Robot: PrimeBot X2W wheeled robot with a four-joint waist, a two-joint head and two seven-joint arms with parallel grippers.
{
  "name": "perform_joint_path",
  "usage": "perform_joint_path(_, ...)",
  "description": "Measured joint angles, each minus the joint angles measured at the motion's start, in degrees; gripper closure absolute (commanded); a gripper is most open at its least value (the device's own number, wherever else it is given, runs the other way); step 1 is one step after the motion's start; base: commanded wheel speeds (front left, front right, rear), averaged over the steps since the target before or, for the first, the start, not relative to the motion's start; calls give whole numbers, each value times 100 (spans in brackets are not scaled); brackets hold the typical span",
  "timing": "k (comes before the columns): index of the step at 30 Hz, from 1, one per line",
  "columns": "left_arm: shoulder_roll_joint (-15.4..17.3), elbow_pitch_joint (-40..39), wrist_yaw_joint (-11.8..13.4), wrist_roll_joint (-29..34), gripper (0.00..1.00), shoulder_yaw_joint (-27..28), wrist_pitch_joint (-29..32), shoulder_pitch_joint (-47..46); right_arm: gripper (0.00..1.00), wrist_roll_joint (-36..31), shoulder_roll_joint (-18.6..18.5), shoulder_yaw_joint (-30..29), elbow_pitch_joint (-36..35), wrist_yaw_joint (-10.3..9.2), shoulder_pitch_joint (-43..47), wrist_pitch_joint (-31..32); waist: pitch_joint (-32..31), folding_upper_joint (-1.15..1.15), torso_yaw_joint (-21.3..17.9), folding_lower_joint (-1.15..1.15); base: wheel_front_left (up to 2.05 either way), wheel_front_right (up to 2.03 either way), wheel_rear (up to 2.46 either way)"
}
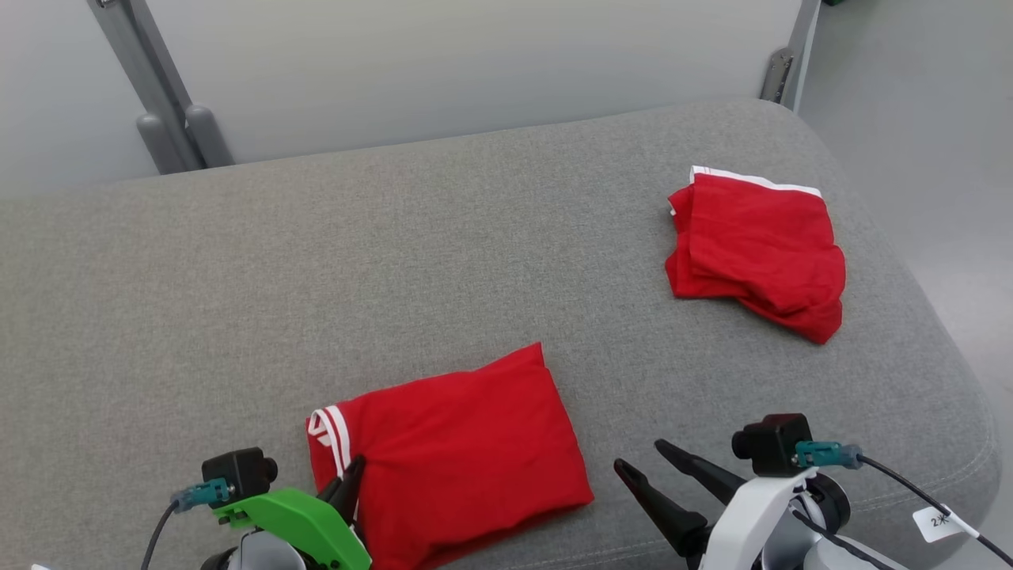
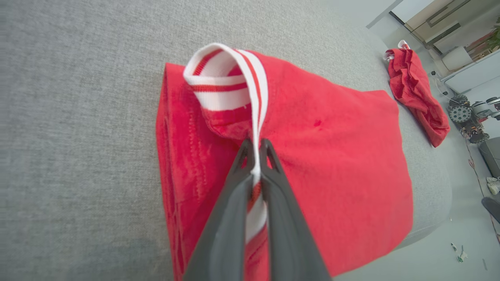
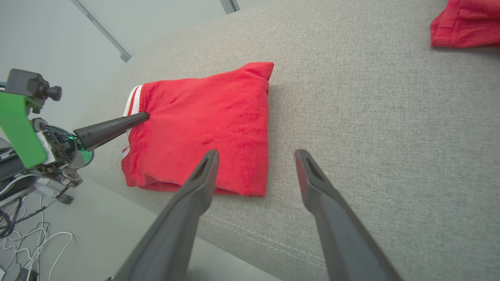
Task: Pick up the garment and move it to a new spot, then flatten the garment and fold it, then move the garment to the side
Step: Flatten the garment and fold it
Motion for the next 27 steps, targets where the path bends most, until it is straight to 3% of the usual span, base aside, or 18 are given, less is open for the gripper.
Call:
perform_joint_path(1,12,3,0,0,100,0,38,-1,0,0,4,-2,-2,-1,2,0,5,0,11,0,0,0,0)
perform_joint_path(2,20,18,1,0,92,-3,93,-1,0,0,7,-3,-4,-3,3,0,18,0,21,0,0,0,0)
perform_joint_path(3,25,40,1,0,91,-16,141,-1,0,0,7,-2,-3,-3,3,0,34,0,33,0,0,0,0)
perform_joint_path(7,64,74,3,-1,99,-2,159,-2,0,-3,36,19,23,3,-37,9,104,0,65,0,0,0,0)
perform_joint_path(12,102,87,3,-1,85,-2,205,-73,0,-2,103,-47,143,19,-276,75,205,0,90,0,0,0,0)
perform_joint_path(14,99,86,9,-1,4,-1,207,-134,0,-2,137,-65,192,21,-408,101,254,0,102,0,0,0,0)
perform_joint_path(15,96,83,9,-1,0,-1,219,-170,0,3,170,-76,212,37,-472,111,279,0,110,0,0,0,0)
perform_joint_path(27,58,97,19,11,0,-98,255,-407,0,183,597,-131,639,104,-938,316,524,0,277,0,0,0,0)
